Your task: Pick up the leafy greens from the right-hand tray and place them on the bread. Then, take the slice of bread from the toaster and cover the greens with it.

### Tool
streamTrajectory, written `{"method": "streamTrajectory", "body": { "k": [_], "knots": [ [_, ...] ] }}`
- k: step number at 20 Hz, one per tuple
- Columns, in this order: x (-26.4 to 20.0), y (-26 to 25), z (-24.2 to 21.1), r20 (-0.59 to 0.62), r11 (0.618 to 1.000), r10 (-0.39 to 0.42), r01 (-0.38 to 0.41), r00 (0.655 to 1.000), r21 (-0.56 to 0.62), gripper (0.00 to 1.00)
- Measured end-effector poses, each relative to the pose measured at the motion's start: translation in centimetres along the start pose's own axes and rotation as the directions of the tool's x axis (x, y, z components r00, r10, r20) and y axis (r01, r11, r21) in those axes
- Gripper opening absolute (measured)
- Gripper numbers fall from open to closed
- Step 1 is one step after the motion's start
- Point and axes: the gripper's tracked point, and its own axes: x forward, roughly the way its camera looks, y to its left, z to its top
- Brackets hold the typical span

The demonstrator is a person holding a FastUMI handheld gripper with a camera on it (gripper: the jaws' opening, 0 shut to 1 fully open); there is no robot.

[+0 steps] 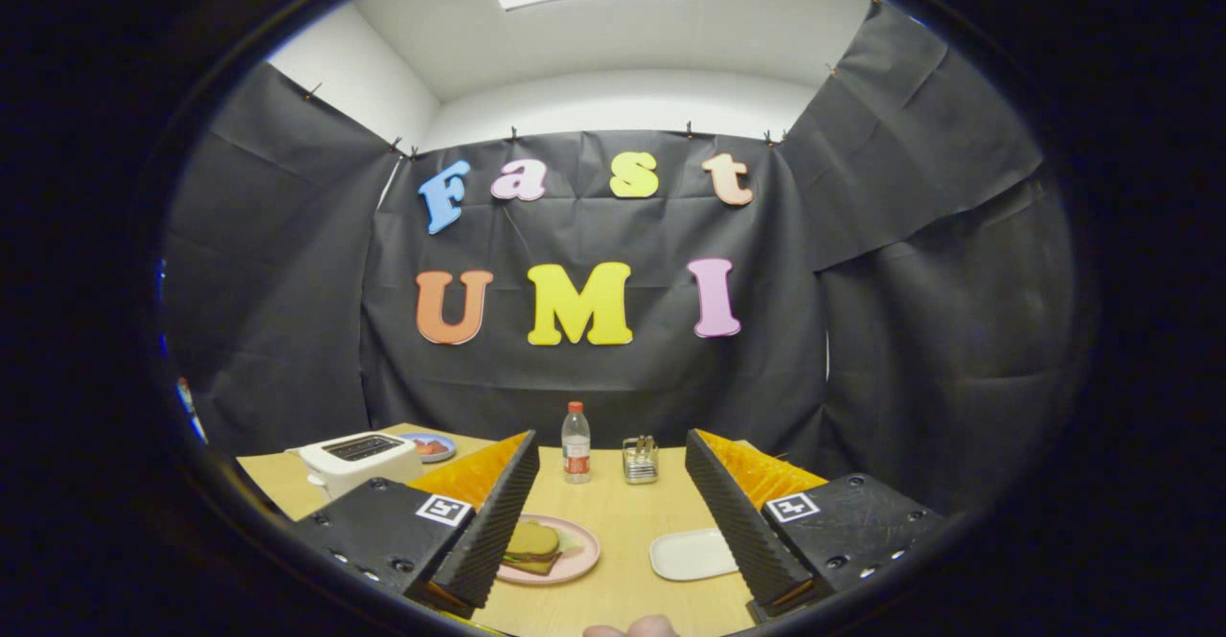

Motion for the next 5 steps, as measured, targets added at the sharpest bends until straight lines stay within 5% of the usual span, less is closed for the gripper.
{"method": "streamTrajectory", "body": {
  "k": [5],
  "knots": [
    [-0.12, 0.6, 0.06, 0.0, 1.0, 0.01, -0.01, 1.0, -0.001, 0.95]
  ]
}}
